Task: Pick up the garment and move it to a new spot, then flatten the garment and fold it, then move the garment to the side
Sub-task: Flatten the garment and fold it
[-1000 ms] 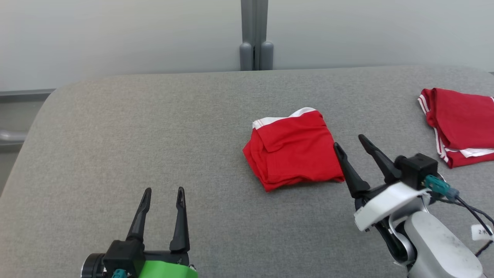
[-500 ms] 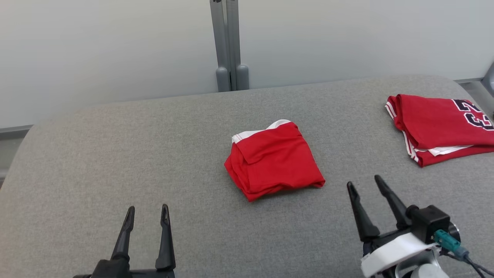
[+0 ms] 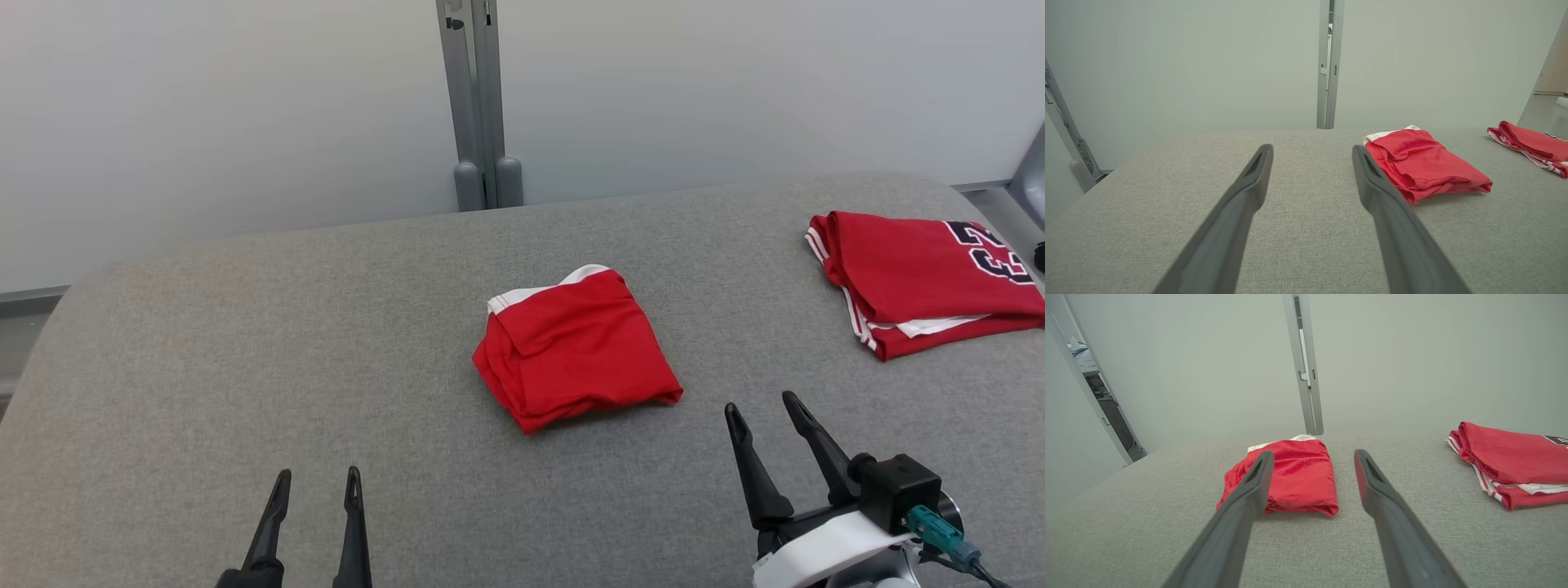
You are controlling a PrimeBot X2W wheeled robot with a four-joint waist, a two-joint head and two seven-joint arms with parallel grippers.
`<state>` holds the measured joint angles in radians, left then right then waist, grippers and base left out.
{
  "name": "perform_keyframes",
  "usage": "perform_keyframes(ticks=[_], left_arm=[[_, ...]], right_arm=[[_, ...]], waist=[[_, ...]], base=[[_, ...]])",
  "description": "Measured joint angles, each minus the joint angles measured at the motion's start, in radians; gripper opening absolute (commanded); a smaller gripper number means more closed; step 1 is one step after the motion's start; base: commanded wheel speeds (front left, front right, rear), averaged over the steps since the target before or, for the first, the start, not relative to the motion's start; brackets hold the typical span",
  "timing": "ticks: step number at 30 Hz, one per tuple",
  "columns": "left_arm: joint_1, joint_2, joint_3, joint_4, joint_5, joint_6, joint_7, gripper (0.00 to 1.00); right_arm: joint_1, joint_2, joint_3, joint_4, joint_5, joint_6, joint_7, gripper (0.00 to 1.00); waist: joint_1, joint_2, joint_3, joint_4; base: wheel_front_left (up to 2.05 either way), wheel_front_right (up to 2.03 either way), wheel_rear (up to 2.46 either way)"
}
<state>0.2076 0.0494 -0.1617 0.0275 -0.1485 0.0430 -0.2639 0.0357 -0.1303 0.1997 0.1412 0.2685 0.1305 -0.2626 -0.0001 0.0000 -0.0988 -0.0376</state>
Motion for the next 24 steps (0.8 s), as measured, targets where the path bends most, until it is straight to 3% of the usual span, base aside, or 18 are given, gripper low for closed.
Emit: perform_keyframes(ticks=[24], left_arm=[[-0.001,0.0,-0.009,0.021,0.008,0.002,0.0,1.0]], right_arm=[[0.0,0.008,-0.001,0.011,0.003,0.0,0.0,1.0]], waist=[[0.0,0.0,0.0,0.01]], base=[[0.0,0.0,0.0]])
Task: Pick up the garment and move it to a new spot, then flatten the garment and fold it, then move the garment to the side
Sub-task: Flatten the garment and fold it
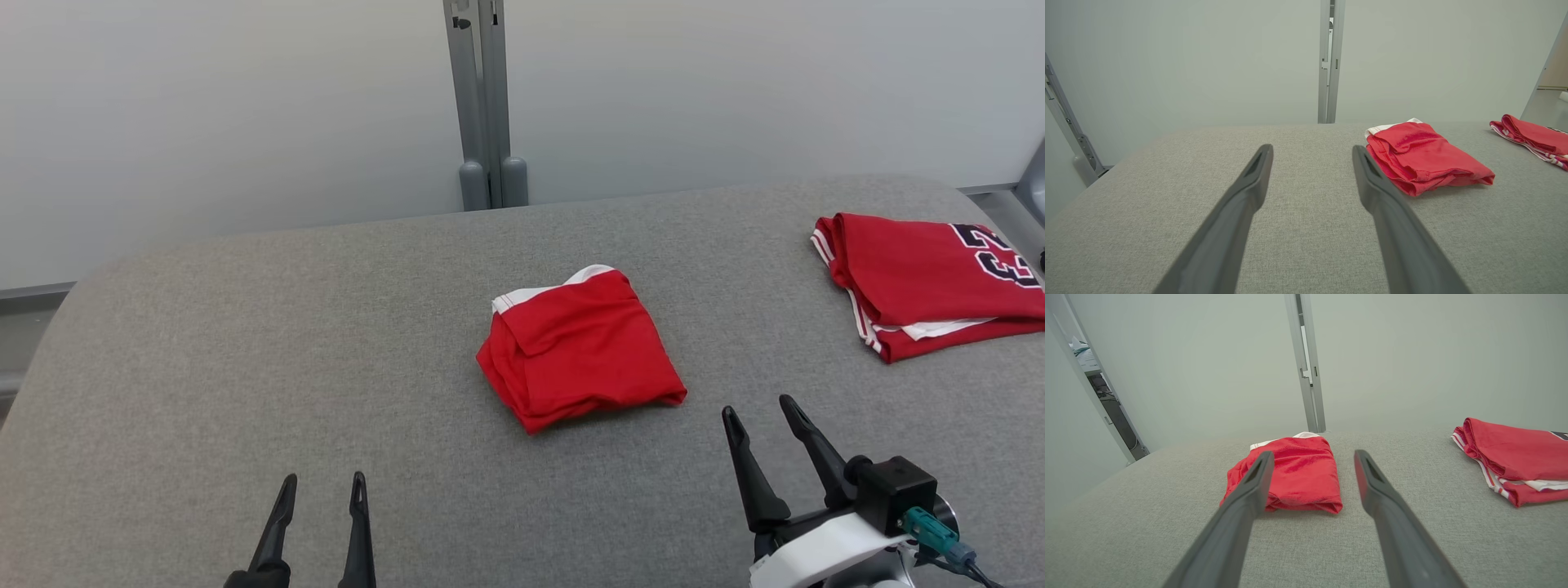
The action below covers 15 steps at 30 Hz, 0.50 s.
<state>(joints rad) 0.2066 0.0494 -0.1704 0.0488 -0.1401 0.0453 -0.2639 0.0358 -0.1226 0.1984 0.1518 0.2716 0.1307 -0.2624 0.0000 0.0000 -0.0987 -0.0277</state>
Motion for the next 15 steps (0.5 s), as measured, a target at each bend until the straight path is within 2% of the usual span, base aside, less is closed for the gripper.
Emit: perform_keyframes(ticks=[15], left_arm=[[-0.001,0.0,-0.002,0.008,0.003,-0.006,0.0,1.0]], right_arm=[[0.0,-0.001,0.016,0.01,0.007,0.0,0.0,1.0]], waist=[[0.0,0.0,0.001,0.002]], base=[[0.0,0.0,0.0]])
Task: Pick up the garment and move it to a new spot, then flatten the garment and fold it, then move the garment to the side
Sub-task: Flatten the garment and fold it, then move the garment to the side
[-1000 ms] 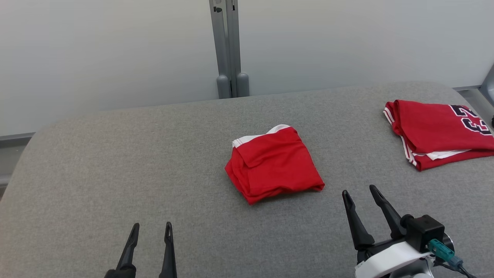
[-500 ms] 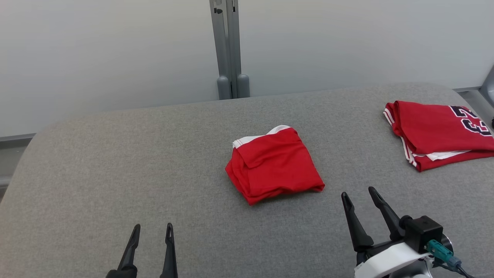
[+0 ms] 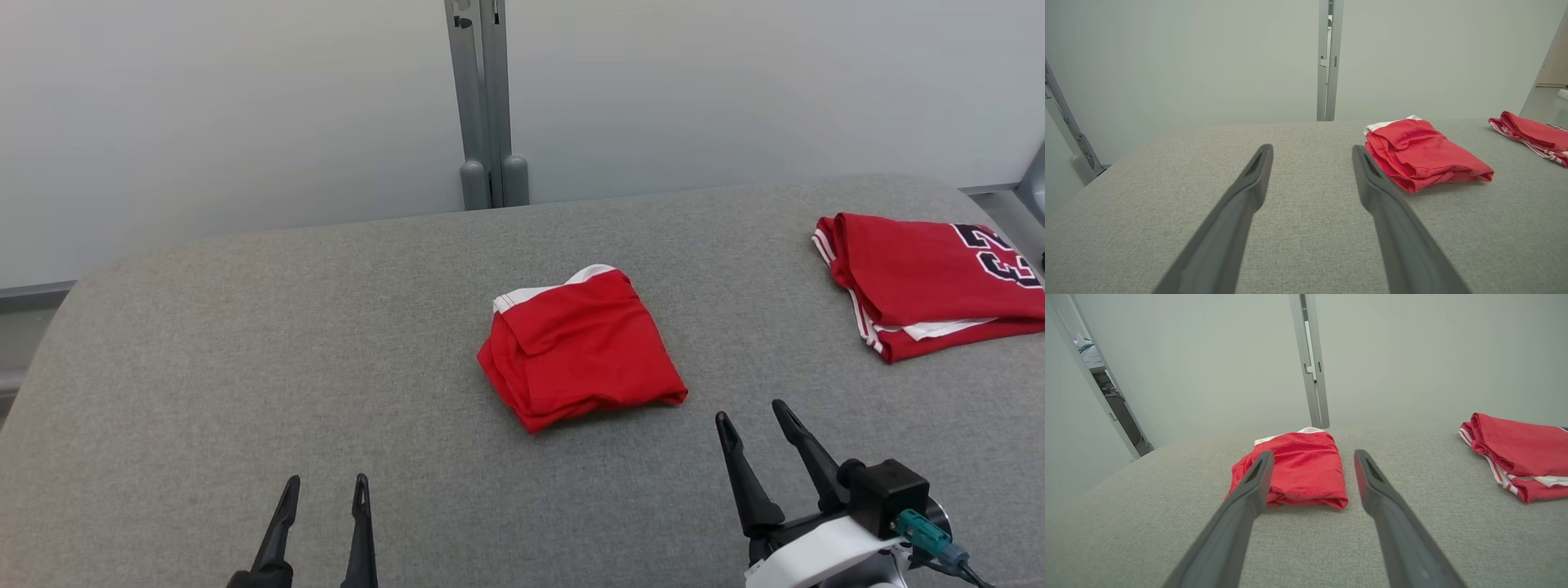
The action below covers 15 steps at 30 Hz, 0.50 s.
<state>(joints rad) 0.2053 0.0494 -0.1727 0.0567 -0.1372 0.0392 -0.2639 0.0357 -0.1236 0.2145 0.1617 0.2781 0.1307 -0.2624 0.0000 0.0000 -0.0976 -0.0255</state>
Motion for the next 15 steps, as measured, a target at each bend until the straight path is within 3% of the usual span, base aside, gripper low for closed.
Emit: perform_keyframes(ticks=[15], left_arm=[[0.0,0.0,-0.007,0.004,0.005,-0.004,0.0,1.0]], right_arm=[[0.002,0.003,-0.001,0.002,0.003,0.0,0.0,1.0]], waist=[[0.0,0.0,0.001,0.006]], base=[[0.0,0.0,0.0]])
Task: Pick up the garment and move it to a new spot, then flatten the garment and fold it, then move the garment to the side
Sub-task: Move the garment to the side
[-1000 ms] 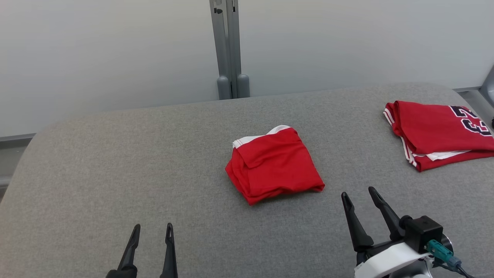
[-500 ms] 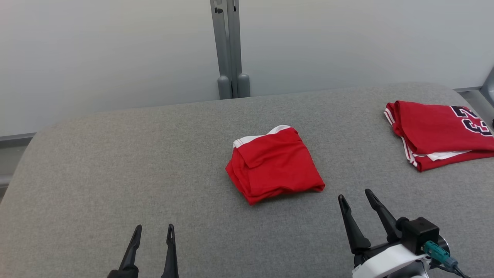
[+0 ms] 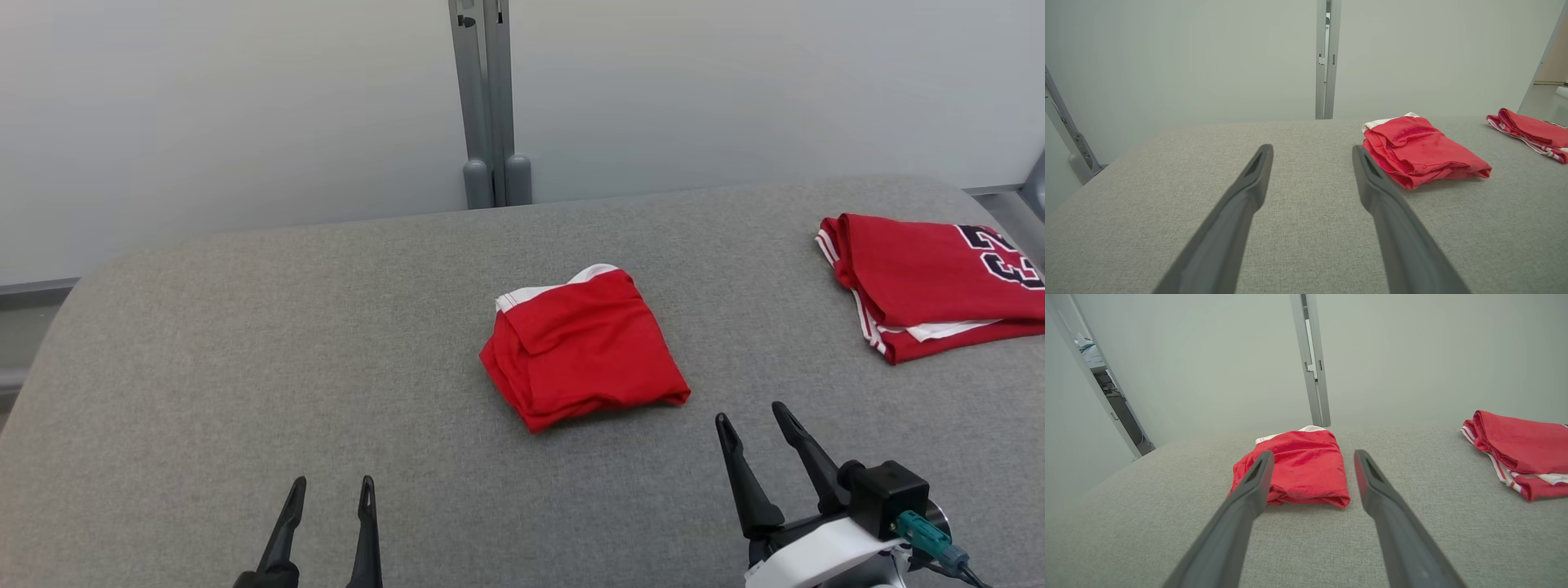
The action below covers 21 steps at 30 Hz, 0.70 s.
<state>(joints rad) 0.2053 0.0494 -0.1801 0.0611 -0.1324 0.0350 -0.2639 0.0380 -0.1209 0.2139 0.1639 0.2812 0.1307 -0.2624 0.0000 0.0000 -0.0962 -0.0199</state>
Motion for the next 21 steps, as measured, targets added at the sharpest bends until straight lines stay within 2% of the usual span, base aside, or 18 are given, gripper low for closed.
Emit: perform_keyframes(ticks=[7,13,18,21], left_arm=[[-0.002,0.0,-0.007,-0.001,0.003,-0.005,0.0,1.0],[-0.023,0.0,-0.017,0.0,0.006,-0.009,0.0,1.0],[-0.046,0.0,-0.044,0.002,0.005,-0.013,0.0,1.0],[-0.061,0.0,-0.06,0.003,0.001,-0.013,0.0,1.0]], right_arm=[[-0.01,-0.004,0.019,0.012,0.005,0.0,0.0,1.0],[-0.098,-0.02,0.021,0.045,0.035,0.0,0.0,1.0],[-0.19,-0.054,0.046,0.103,0.083,0.0,0.0,1.0],[-0.253,-0.098,0.098,0.168,0.149,0.0,0.0,1.0]], waist=[[0.0,0.0,0.025,0.01],[0.0,0.0,0.059,0.022],[0.0,0.0,0.093,0.042],[0.0,0.0,0.117,0.057]], base=[[0.0,0.0,0.0],[0.0,0.0,0.0],[0.0,0.0,0.0],[0.0,0.0,0.0]])
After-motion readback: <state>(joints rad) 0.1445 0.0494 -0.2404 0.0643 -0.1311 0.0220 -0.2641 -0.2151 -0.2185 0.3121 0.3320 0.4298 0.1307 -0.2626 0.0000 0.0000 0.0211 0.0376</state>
